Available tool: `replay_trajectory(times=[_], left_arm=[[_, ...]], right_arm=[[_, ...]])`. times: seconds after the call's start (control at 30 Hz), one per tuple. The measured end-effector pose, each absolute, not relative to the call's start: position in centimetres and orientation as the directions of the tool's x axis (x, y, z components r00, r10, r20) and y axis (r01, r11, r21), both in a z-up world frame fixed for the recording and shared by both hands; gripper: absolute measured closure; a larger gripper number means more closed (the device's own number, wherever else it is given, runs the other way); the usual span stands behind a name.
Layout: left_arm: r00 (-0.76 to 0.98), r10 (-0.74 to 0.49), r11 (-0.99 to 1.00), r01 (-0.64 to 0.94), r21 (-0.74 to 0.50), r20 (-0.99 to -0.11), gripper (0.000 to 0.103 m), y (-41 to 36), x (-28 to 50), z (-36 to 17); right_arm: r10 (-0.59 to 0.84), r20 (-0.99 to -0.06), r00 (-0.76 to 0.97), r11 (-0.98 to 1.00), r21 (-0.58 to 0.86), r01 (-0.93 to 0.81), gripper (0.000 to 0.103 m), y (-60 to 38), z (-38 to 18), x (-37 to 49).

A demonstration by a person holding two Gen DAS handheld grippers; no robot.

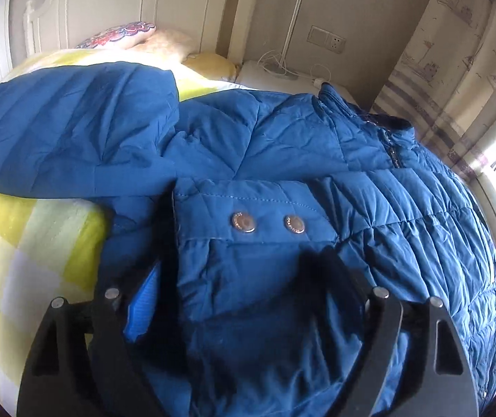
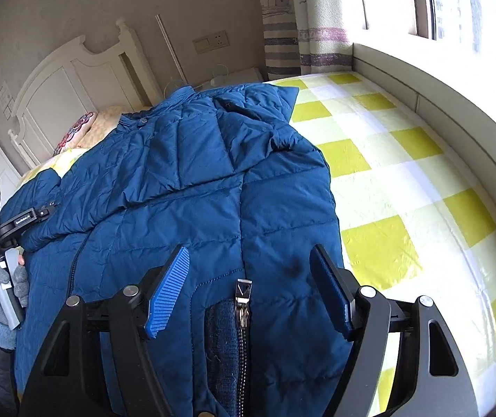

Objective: Fold large clothes

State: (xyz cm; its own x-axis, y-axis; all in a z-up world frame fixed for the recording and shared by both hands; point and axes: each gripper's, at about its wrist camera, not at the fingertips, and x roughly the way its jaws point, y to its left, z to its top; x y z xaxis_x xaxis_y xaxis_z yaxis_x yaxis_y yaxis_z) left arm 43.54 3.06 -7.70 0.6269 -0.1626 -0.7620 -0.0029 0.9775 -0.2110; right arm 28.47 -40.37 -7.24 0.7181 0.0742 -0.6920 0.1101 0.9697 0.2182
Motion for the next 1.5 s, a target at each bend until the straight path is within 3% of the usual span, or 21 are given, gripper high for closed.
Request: replay_trajectory(times=[0.2,0.27,0.33,0.43,0.6,0.7,0.83,0.93,1.07,1.17,1.33,1.43,1.5], left_arm=[[0.634,-0.161,0.978,-0.001,-0.21,-0.756,0.015,2.9,43.4,-7.7],[0.638,-0.173,0.974,-0.002,-0.227,-0.751,0.015,3.0,43.4,-7.7],[0.641,-0.191,0.968,-0.002,-0.251,-0.743,0.014,3.3,43.4,-7.8],[0.646,-0.218,0.958,0.0,-0.286,-0.731,0.013,3.7,43.4,-7.8],[0.654,-0.262,0.939,0.004,-0.343,-0.71,0.01,4.4,43.4,-7.9],[0.658,-0.273,0.933,0.005,-0.359,-0.702,0.01,4.6,43.3,-7.9],[0.664,-0.291,0.923,0.006,-0.384,-0.689,0.01,4.9,43.3,-7.9],[0.666,-0.302,0.917,0.008,-0.398,-0.682,0.01,5.1,43.3,-8.0],[0.665,-0.317,0.91,0.012,-0.414,-0.676,0.008,5.0,43.5,-8.0],[0.667,-0.323,0.906,0.013,-0.423,-0.671,0.008,5.1,43.4,-7.9],[0.669,-0.336,0.898,0.016,-0.439,-0.663,0.007,5.5,43.4,-8.1],[0.669,-0.344,0.894,0.019,-0.447,-0.659,0.006,5.6,43.4,-8.1],[0.669,-0.351,0.889,0.021,-0.457,-0.654,0.006,5.8,43.3,-8.1]], right_arm=[[0.04,-0.634,0.772,0.993,0.113,0.041,0.03,-38.5,-4.0,36.1],[0.024,-0.669,0.743,0.996,0.083,0.042,0.027,-37.9,-5.5,39.1],[0.022,-0.779,0.626,0.997,0.059,0.039,0.024,-37.4,-9.0,42.0],[-0.015,-0.797,0.604,0.999,0.012,0.04,0.023,-36.7,-9.0,42.3],[-0.047,-0.727,0.685,0.998,-0.012,0.055,0.023,-36.0,-5.3,44.0],[-0.021,-0.694,0.719,1.0,-0.006,0.023,0.017,-35.7,-4.9,47.4],[-0.017,-0.844,0.537,0.996,0.03,0.079,0.014,-37.1,-9.8,52.4],[-0.04,-0.841,0.539,0.993,0.027,0.115,0.014,-36.9,-8.5,52.5],[-0.026,-0.743,0.669,0.989,0.079,0.126,0.013,-35.6,-6.4,52.3],[0.003,-0.826,0.564,0.999,0.023,0.029,0.008,-33.6,-9.4,54.6],[-0.061,-0.789,0.611,0.993,0.016,0.12,0.011,-32.1,-6.5,51.8],[0.088,-0.703,0.705,0.996,0.086,-0.039,0.01,-28.1,-4.3,47.1],[0.156,-0.732,0.664,0.981,0.033,-0.193,0.009,-24.3,-5.3,45.6]])
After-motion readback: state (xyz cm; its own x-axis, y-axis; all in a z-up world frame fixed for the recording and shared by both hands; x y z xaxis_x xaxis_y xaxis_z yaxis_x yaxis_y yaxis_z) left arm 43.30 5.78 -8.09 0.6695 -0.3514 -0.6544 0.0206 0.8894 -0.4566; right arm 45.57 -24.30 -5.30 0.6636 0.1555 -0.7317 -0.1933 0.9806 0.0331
